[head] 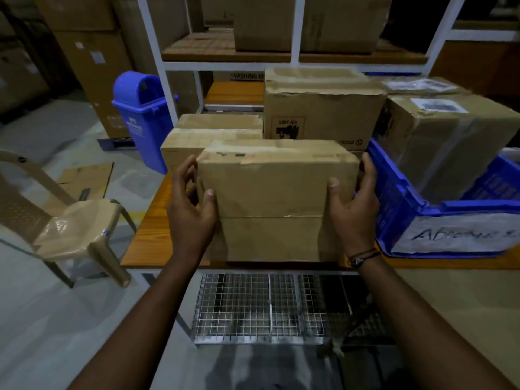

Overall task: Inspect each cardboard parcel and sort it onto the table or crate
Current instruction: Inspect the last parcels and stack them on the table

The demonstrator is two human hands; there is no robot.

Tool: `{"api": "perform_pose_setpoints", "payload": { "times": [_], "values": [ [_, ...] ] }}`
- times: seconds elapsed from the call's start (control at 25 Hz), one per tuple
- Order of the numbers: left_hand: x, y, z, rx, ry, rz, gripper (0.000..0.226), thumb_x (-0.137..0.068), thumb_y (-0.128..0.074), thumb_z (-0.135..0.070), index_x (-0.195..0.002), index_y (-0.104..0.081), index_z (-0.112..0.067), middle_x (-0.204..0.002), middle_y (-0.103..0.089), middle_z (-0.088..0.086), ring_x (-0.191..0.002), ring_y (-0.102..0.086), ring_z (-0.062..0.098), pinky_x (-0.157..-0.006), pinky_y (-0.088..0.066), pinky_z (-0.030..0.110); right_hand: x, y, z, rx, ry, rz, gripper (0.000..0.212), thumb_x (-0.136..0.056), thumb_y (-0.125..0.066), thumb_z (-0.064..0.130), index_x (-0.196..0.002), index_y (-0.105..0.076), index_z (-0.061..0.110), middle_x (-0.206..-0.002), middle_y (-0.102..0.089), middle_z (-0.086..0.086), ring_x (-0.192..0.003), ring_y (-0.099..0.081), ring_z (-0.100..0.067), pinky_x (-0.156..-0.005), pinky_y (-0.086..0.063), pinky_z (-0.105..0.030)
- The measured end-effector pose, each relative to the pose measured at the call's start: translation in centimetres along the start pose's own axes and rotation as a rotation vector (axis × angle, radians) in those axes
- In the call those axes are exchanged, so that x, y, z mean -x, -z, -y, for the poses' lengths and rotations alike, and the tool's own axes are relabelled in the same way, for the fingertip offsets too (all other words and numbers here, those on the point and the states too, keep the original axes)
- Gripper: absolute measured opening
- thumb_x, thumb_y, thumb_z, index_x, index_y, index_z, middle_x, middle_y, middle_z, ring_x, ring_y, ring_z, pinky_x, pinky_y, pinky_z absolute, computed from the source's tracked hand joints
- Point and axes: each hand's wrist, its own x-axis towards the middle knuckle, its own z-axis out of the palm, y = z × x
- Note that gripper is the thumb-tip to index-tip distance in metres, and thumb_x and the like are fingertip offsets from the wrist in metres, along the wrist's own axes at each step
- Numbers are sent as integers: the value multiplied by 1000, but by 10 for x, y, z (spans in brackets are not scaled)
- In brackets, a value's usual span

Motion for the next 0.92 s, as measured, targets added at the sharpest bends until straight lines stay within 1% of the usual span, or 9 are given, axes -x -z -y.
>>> {"api": "perform_pose_setpoints", "payload": {
  "times": [0.12,0.24,0.36,0.48,0.52,0.6,0.68,0.76,0.92],
  "values": [
    [-13,-7,-3,-90,11,-86,49,-91,-67,1,-137,-55,-14,-136,-62,-1,-127,-57,2,-102,-51,24,-21,-3,3,37,-3,-19,61,-103,-62,34,-156,-37,18,-147,-56,-6,-121,-57,-14,-88,-47,-25],
    [-22,-13,-2,-170,32,-8,39,-89,-71,-5,-126,-65,-17,-126,-67,-6,-116,-64,10,-95,-52,20,-32,-8,-5,67,-32,32,46,-102,-62,27,-142,-44,13,-136,-60,-7,-115,-64,-25,-81,-46,-28],
    [-10,-15,3,-252,108,127,46,-91,-74,-14,-134,-62,-23,-125,-64,-10,-110,-63,10,-84,-49,18,-28,-7,-19,125,-65,154,47,-102,-60,26,-145,-44,15,-136,-60,-10,-118,-61,-29,-88,-44,-28],
    [13,-10,11,-330,212,186,53,-93,-74,-25,-142,-55,-31,-97,-66,-7,-72,-57,9,-58,-40,23,1,-3,-29,295,-52,308,60,-104,-55,30,-159,-33,20,-149,-48,-15,-128,-53,-32,-92,-41,-28],
    [19,-9,11,-337,231,190,54,-94,-75,-27,-143,-55,-31,-95,-64,-7,-69,-55,7,-56,-39,22,12,-1,-33,347,-57,348,64,-105,-54,32,-163,-28,21,-155,-41,-17,-132,-49,-34,-92,-41,-30],
    [24,-8,7,-316,255,170,53,-93,-76,-26,-142,-57,-29,-109,-65,-10,-78,-57,-2,-61,-41,10,26,3,-29,366,-102,373,68,-105,-54,37,-165,-24,24,-160,-33,-18,-139,-43,-36,-98,-41,-33],
    [22,-8,-4,-274,256,121,48,-92,-78,-27,-137,-61,-27,-121,-64,-13,-90,-57,-15,-69,-43,1,24,10,-21,292,-122,330,66,-103,-57,40,-162,-32,23,-157,-39,-15,-139,-46,-31,-98,-39,-28],
    [15,-6,-16,-230,213,45,42,-92,-77,-32,-132,-64,-27,-119,-68,-12,-92,-59,-20,-70,-49,5,15,18,-11,189,-78,233,63,-99,-57,51,-154,-44,22,-148,-51,-10,-131,-54,-26,-97,-49,-34],
    [-3,2,-33,-180,108,-53,39,-92,-77,-35,-129,-66,-28,-107,-69,-20,-95,-66,-5,-78,-55,21,-9,27,11,115,26,94,55,-98,-55,52,-146,-49,26,-129,-66,-5,-114,-66,-25,-90,-58,-51]
  ]
}}
